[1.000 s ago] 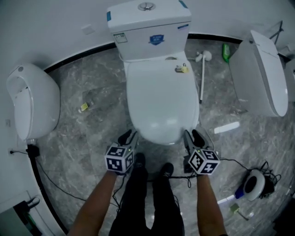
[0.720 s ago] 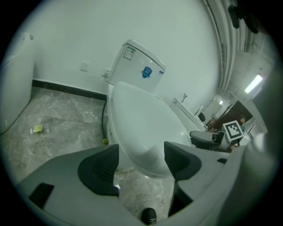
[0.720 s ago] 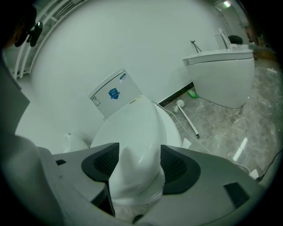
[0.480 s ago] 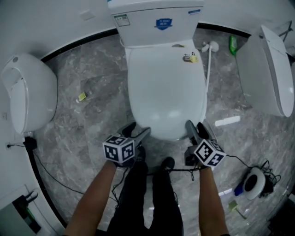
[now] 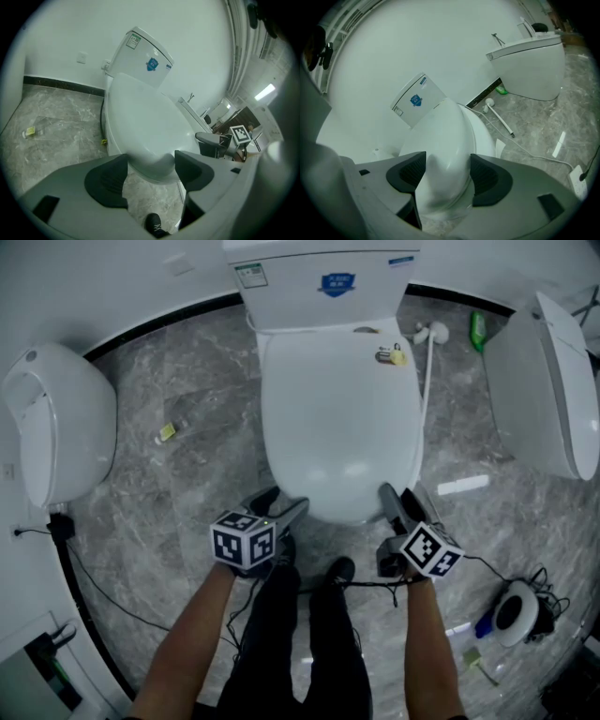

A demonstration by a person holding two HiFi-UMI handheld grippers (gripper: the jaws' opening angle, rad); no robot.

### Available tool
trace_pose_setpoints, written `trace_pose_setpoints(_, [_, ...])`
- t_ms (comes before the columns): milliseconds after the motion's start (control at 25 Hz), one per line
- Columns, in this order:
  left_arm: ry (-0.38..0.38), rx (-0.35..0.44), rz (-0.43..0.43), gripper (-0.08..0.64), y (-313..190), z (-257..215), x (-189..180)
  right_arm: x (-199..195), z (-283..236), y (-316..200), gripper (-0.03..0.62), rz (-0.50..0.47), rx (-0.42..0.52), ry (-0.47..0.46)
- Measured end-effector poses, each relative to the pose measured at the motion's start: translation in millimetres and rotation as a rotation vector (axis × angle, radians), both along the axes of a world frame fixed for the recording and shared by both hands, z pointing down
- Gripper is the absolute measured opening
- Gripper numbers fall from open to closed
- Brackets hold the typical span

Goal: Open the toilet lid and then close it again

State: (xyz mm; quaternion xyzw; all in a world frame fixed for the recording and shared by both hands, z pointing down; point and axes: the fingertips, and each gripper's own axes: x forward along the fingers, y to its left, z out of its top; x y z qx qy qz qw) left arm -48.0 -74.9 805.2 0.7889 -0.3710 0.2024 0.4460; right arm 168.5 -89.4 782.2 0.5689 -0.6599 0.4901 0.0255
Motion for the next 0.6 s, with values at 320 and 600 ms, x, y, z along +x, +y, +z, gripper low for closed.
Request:
trace_pose_setpoints(320, [0.02, 0.014, -0.015, 0.316, -0.6, -19.5, -2.6, 2.2, -18.0, 1.0, 0.287, 0.025, 0.006, -0.056])
trace_pose_setpoints(600, [0.055, 0.022, -0.042, 0.312, -2.3, -47.4, -4.7, 6.4, -44.3, 1.5, 0.282, 0.036, 0.024, -0.069])
